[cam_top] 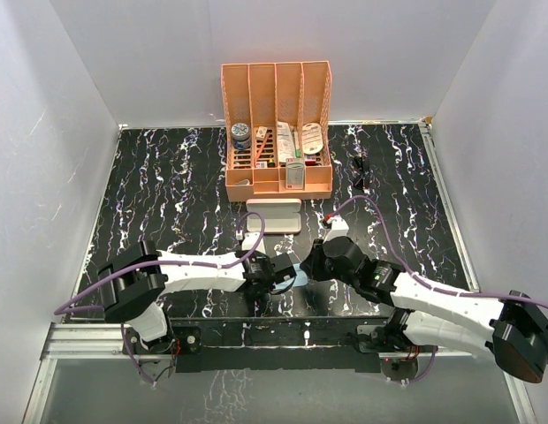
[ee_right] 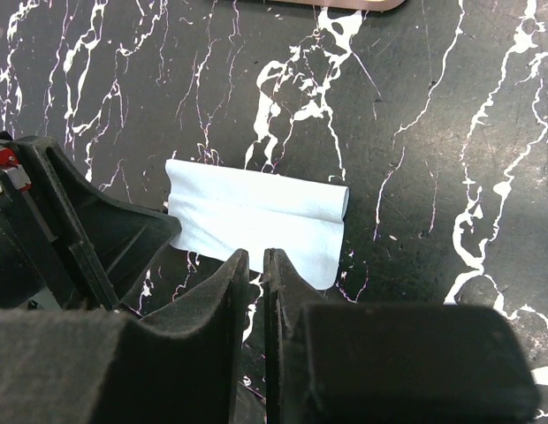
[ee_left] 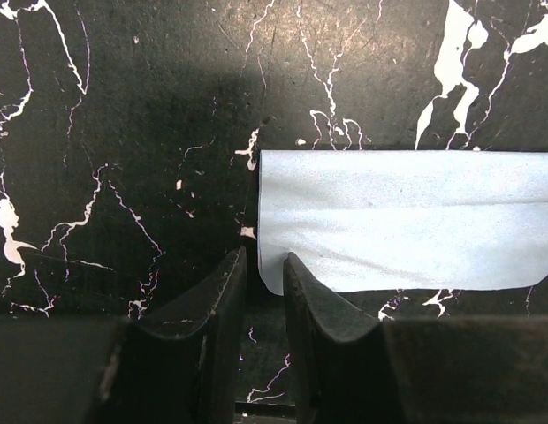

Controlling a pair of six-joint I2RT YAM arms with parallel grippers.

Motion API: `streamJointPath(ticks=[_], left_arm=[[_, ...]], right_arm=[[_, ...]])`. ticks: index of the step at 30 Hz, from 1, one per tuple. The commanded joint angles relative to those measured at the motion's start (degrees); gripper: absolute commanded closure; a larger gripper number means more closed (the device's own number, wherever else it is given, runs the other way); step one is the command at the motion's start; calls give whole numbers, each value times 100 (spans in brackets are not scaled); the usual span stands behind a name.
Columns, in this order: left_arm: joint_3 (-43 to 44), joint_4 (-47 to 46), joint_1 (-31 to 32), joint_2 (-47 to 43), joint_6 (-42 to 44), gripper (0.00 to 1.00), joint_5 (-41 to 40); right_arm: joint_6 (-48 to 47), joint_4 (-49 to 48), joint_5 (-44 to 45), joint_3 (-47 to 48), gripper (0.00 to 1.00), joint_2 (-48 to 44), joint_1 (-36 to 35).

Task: Organize the sunglasses
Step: Adjust the glasses cleaning cloth at the center of the board, then pick up the glasses cleaning cloth from the center of the board.

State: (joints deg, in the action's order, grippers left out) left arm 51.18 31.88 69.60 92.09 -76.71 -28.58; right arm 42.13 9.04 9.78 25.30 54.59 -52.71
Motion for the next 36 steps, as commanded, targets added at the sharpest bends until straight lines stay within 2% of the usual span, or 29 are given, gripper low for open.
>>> streamJointPath(ticks=[1, 22, 26, 30, 36], left_arm=[[90, 342, 31, 216, -60, 78, 83], [117, -170, 49, 850, -19, 79, 554], [90, -239, 53, 863, -11, 92, 608], [95, -200, 52, 845, -9, 100, 590], [107, -116, 53, 801, 23, 100, 520]], right_arm=[[5, -157, 165, -38, 88, -179, 24], [103, 164, 387, -218, 87, -834, 24], [111, 244, 451, -218, 87, -912, 24], [127, 256, 455, -218, 87, -924, 24], [124, 238, 366, -211, 87, -844, 24]])
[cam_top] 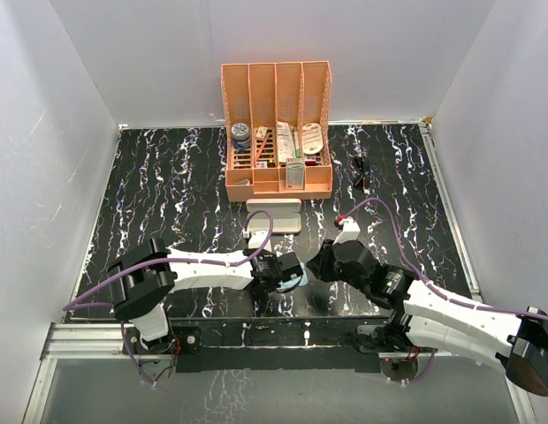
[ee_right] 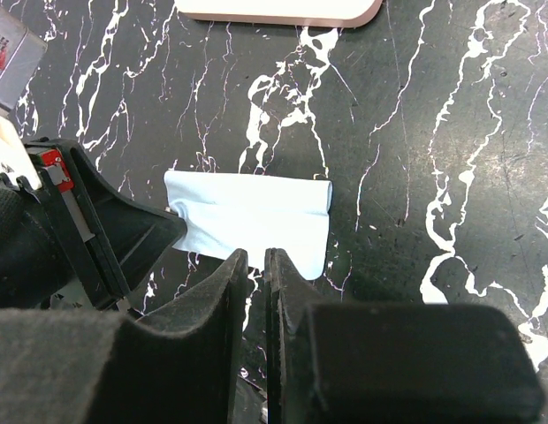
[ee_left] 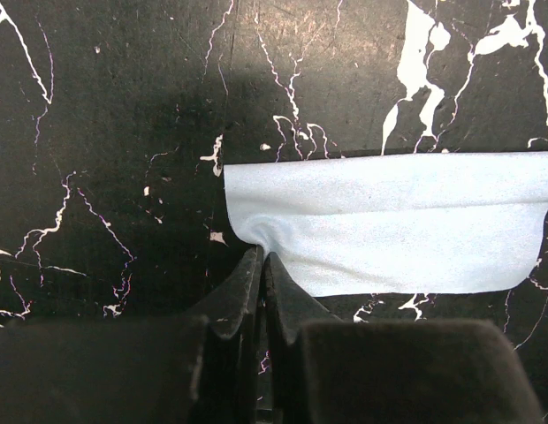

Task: Organize the sunglasses
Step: Pick up the glasses cleaning cloth from the center of the board.

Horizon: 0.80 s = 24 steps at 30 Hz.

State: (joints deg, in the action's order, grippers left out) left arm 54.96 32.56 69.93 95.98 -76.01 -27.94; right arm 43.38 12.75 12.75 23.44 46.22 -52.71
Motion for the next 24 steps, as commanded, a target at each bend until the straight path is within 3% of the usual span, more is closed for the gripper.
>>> streamJointPath(ticks=[1, 24], left_arm=[[-277, -179, 16, 382, -27, 100, 438], [-1420, -1809, 11, -882, 213, 100, 422]], right_arm=[[-11, -141, 44, -24, 87, 23, 24], [-167, 430, -181, 857, 78, 1773, 24]])
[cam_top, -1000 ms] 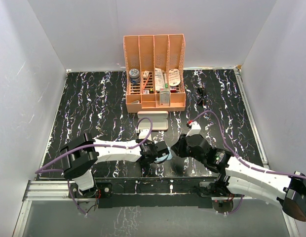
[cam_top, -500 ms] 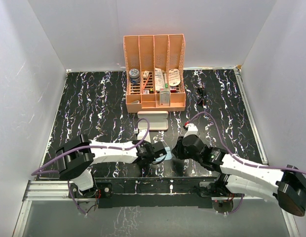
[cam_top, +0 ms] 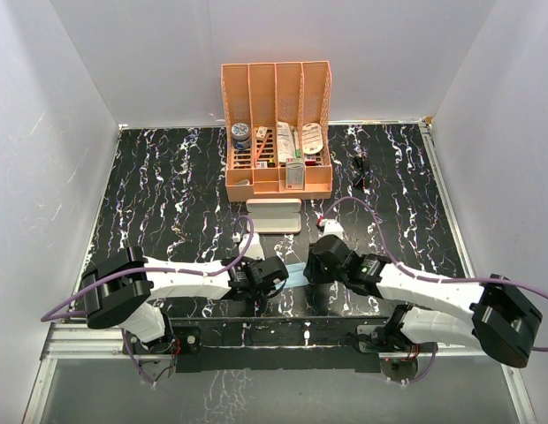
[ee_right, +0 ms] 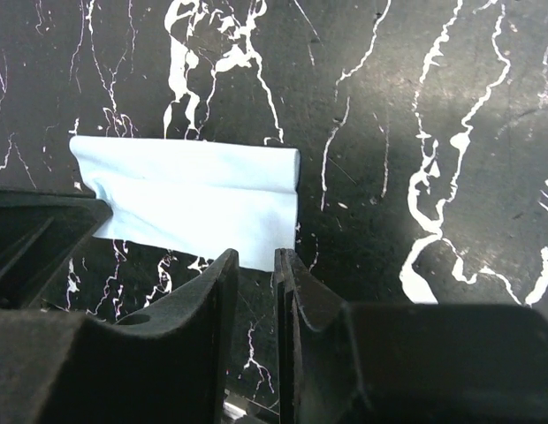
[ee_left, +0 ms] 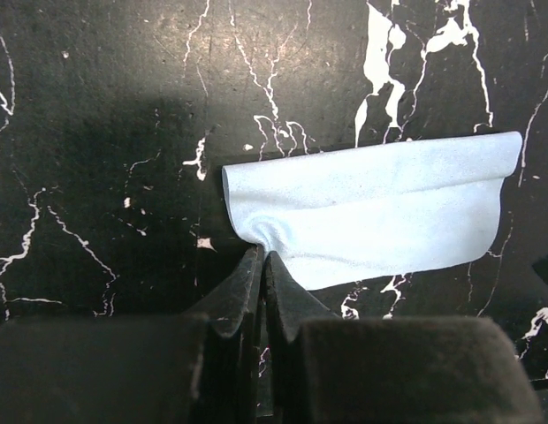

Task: Organize the sunglasses
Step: Pick up the glasses cleaning cloth from the center of the board.

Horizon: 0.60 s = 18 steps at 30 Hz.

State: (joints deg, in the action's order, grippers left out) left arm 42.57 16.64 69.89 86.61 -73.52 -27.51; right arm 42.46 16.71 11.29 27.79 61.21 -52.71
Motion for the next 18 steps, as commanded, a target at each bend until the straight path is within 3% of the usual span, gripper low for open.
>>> streamJointPath(ticks=[1, 18], left_arm=[[-192, -241, 11, 70, -40, 100, 384], [-411, -517, 16, -33, -27, 100, 413]], right_arm=[[-81, 54, -35, 465, 78, 364, 24], [-181, 690, 316, 802, 79, 870, 24]])
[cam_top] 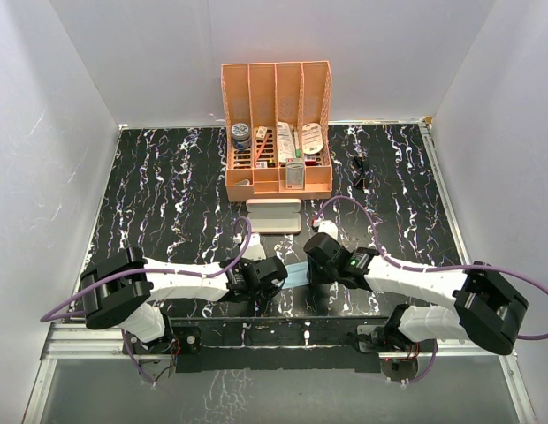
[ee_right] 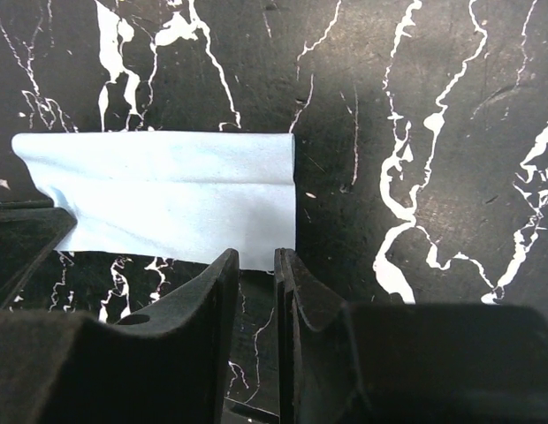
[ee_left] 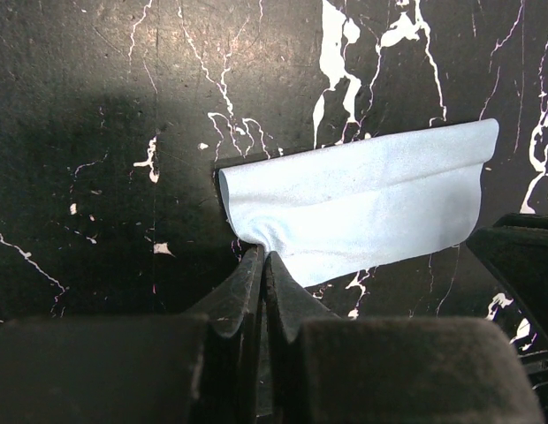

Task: Organize the sunglasses
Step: Pick up the glasses cleaning cloth from the center of the board.

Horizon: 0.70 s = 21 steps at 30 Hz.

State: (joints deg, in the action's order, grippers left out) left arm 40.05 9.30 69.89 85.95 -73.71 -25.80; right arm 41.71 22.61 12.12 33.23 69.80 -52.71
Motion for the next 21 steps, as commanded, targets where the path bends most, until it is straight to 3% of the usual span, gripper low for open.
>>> streamJointPath(ticks=[1, 21], left_arm=[[-160, 227, 12, 39, -3, 100, 242], [-211, 248, 9, 3, -54, 100, 251]], right_arm=[[-118, 143, 274, 257, 79, 23, 25], [-453, -8, 337, 236, 79, 309, 24]])
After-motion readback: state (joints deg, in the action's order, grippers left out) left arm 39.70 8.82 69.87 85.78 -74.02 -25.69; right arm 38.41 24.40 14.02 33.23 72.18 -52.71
